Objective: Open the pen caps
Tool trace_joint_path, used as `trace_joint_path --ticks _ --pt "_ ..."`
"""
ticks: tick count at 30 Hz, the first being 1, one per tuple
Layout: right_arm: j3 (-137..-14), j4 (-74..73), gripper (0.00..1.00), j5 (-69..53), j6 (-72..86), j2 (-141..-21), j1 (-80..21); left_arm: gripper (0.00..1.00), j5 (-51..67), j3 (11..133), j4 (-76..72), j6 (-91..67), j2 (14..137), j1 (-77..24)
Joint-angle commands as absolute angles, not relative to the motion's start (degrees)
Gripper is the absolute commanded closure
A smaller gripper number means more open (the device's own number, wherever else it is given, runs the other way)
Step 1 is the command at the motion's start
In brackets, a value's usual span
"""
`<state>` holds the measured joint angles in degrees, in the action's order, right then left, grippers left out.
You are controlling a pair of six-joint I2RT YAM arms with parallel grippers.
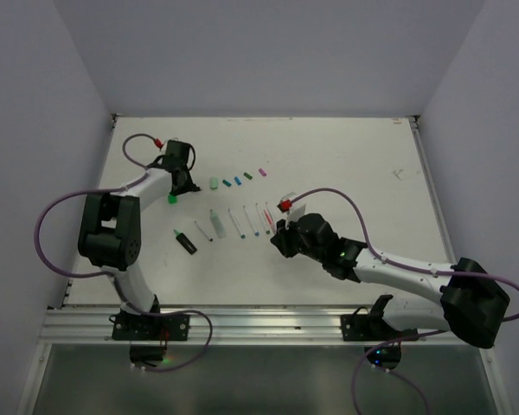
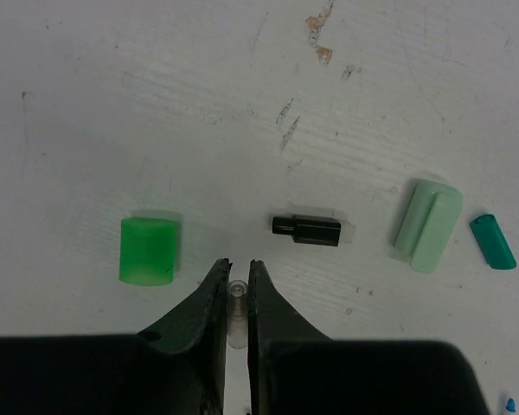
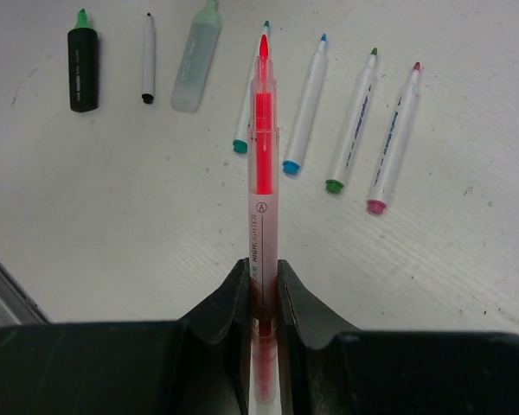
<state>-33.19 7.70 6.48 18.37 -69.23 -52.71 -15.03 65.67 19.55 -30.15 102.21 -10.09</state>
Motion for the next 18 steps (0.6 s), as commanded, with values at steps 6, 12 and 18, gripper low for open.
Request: trace_joint_path --ticks 6,12,18 --pt "-33.6 8.0 1.00 8.3 18.2 -68.6 -52.5 0.84 -17.8 70.0 22.3 -28.8 106.7 -9.5" --pt "-33.9 8.2 1.00 7.7 18.2 -69.3 -52.6 0.81 -18.5 71.5 24.2 -28.6 109.0 -9.5" --pt "-33.8 8.1 1.00 7.6 18.1 -68.8 -52.6 0.74 -18.7 72.2 24.2 -28.6 109.7 -9.5"
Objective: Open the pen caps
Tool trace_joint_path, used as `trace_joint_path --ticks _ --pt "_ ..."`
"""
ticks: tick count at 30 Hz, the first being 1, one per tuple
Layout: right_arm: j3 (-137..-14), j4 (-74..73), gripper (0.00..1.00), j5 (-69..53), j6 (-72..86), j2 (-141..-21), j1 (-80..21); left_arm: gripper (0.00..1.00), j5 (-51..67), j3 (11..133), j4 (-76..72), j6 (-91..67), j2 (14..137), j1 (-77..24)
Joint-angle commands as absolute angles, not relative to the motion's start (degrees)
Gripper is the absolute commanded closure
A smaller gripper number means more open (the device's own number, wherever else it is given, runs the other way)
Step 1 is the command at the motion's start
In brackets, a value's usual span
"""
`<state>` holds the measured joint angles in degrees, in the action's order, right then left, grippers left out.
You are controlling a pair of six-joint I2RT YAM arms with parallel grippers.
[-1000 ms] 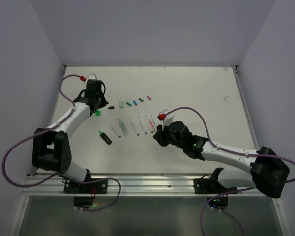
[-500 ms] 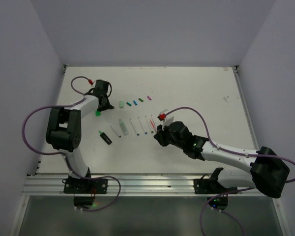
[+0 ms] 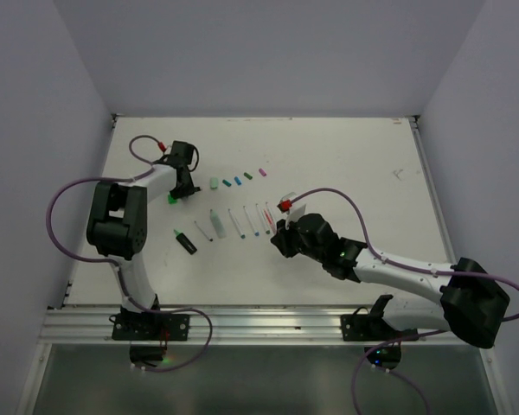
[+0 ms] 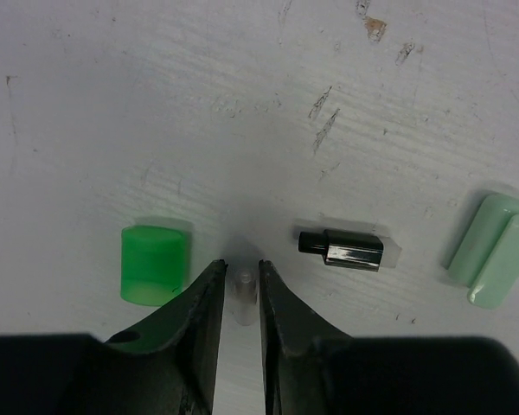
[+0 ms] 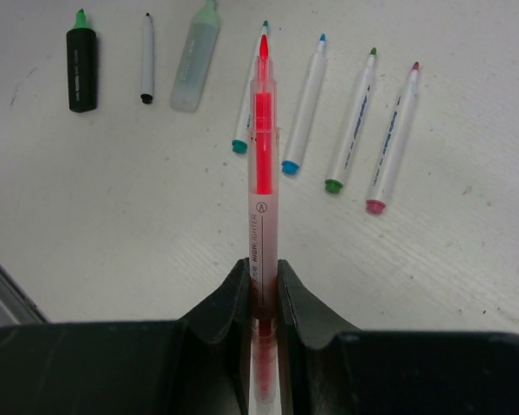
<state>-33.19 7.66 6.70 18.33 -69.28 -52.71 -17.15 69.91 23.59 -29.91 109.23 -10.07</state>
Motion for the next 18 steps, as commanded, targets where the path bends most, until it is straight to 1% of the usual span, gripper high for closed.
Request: trace_joint_path --ticks 1,2,6,10,15,17,18 --pt "-33.8 8.1 1.00 7.4 18.1 -68.8 -52.6 0.74 -18.7 72.2 24.2 -28.7 109.7 -9.5" --pt "-33.8 8.1 1.00 7.1 18.0 -68.7 -52.6 0.71 -18.7 72.2 24.3 -28.7 109.6 -9.5" --pt "-33.4 8.4 1.00 6.7 17.3 -68.1 -52.6 0.71 -17.8 72.4 24.4 -29.2 108.9 -9.5" --pt "-34.6 8.2 1.00 5.6 16.4 -67.9 -52.6 0.70 -14.8 72.4 25.1 -29.9 104.4 -9.5" --pt "-38.7 9.0 1.00 0.9 17.7 -72.3 -52.6 0.61 -10.1 71.5 25.6 -30.6 94.2 -9.7" --pt "-41.7 9.2 1.00 -1.0 18.7 -74.4 -53.0 0.54 -9.9 71.9 26.2 -30.2 88.5 -9.7" --pt "-43.1 8.7 1.00 -1.8 18.9 -77.2 -53.1 0.52 -10.0 72.2 26.6 -29.9 84.9 -9.7"
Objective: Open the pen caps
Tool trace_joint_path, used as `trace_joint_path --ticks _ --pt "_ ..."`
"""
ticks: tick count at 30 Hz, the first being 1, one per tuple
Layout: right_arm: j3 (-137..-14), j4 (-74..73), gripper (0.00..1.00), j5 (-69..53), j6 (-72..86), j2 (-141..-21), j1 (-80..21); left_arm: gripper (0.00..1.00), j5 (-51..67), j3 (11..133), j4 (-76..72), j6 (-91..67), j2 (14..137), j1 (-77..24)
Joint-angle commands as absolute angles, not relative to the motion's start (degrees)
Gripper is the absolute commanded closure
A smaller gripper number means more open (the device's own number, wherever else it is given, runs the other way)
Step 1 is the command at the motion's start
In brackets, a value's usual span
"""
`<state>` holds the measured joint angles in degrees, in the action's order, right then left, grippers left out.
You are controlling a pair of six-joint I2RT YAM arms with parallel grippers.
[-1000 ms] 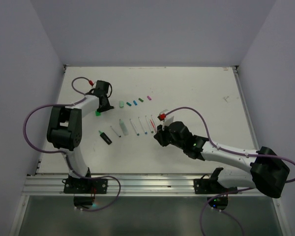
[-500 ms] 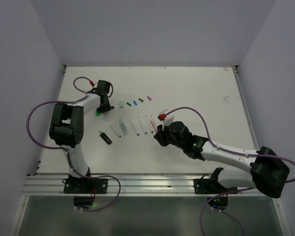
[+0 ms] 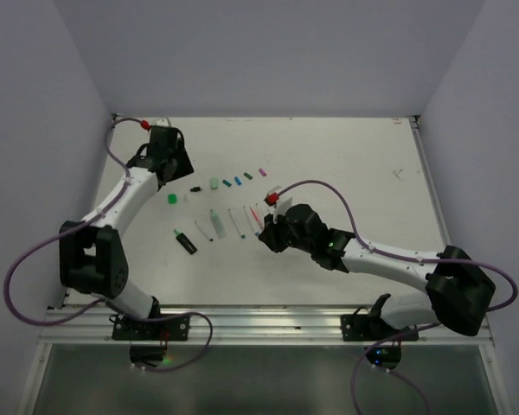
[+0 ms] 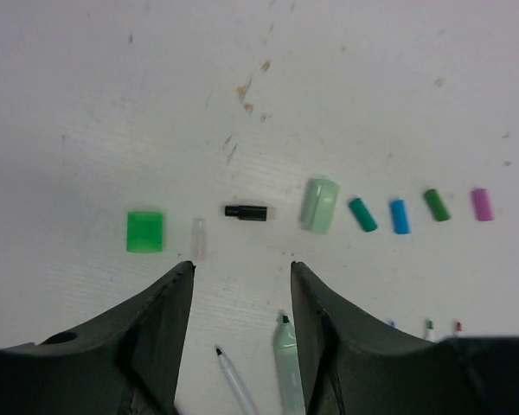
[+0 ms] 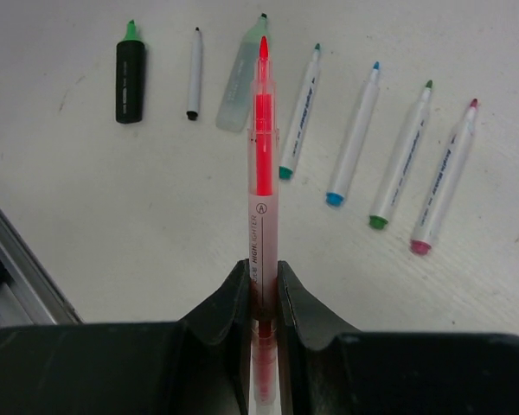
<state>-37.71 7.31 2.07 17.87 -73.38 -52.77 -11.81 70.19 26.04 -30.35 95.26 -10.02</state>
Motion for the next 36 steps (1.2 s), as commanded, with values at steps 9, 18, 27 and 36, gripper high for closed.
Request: trace_joint_path --ticks 9,18,27,36 --pt "-64.8 -1.6 1.00 -0.8 18.8 -96.2 -58.3 0.13 -21.0 73.1 30.4 -23.5 65.9 -9.5" --pt "-83.0 -8.0 0.98 1.8 21.7 -113.6 -62.2 0.00 -39.6 52.2 17.5 -18.3 45.7 -9.5" --pt "-92.0 -8.6 0.94 5.0 22.7 -124.0 -63.4 0.00 -40.3 47.8 15.8 -17.7 43.6 -9.5" --pt "-93.9 -8.4 0.89 7.6 24.9 -127.4 -63.5 0.00 -39.2 47.7 16.0 -17.8 43.5 -9.5"
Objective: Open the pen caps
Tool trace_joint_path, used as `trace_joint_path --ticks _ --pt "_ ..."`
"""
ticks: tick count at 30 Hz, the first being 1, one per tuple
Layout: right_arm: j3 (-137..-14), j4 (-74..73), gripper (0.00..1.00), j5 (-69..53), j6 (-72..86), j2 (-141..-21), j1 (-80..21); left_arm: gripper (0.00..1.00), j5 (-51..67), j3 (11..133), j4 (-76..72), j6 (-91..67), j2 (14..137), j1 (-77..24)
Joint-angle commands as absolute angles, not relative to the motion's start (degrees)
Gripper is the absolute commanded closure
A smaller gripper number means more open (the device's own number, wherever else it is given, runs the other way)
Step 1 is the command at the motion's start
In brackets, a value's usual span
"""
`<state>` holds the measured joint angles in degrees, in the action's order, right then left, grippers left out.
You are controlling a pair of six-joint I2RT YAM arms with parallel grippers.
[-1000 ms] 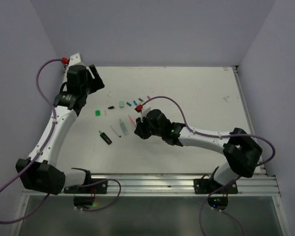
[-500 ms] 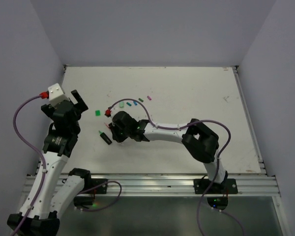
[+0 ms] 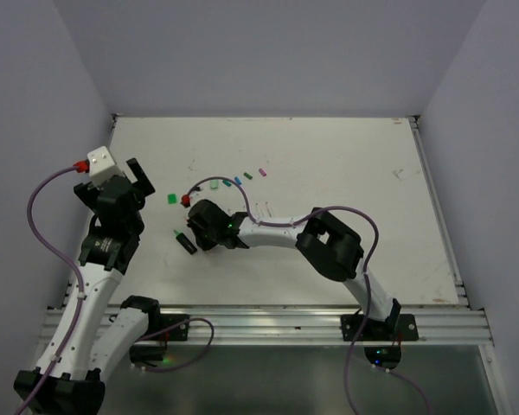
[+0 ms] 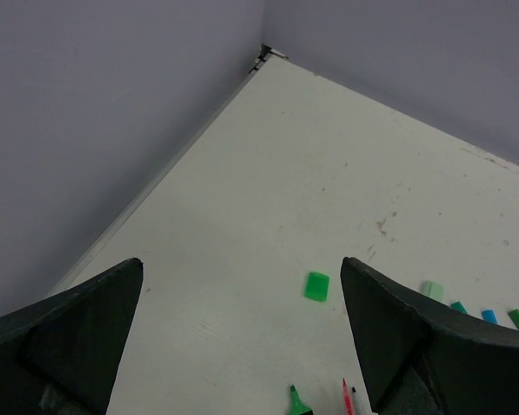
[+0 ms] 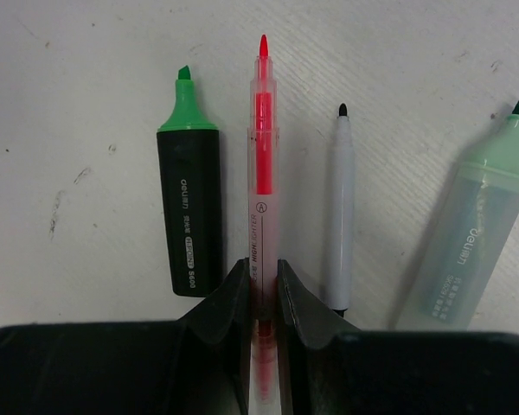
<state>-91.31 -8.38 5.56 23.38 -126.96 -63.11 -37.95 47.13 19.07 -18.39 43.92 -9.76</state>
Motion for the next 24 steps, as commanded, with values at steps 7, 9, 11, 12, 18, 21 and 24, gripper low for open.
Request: trace_joint_path --ticks 7,9,11,12,18,21,24 --pt "-93.3 -8.6 0.82 6.2 25.0 -127.2 -63.5 0.00 -39.1 47.8 16.0 -17.8 43.6 -9.5" --pt "-92.9 -8.3 0.78 5.7 25.0 -126.7 -63.5 0.00 -39.1 47.8 16.1 -17.8 43.7 -9.5" --pt "-92.7 -8.3 0.77 5.5 25.2 -126.3 -63.5 0.00 -39.1 47.8 16.1 -17.8 43.7 -9.5" --pt "-92.7 -8.3 0.77 5.5 25.2 -126.1 -63.5 0.00 -39.1 47.8 16.1 -17.8 43.7 -9.5" --pt "-92.5 -8.2 0.75 4.8 25.7 -125.3 -63.5 0.00 -39.0 47.7 16.2 -17.8 43.6 -9.5" --pt "-91.7 -7.7 0.75 4.7 25.8 -123.4 -63.5 0.00 -38.8 47.6 16.1 -17.8 43.4 -9.5" --pt "-91.3 -7.8 0.74 5.5 25.7 -121.1 -63.5 0.00 -38.5 47.6 16.1 -17.8 43.5 -9.5"
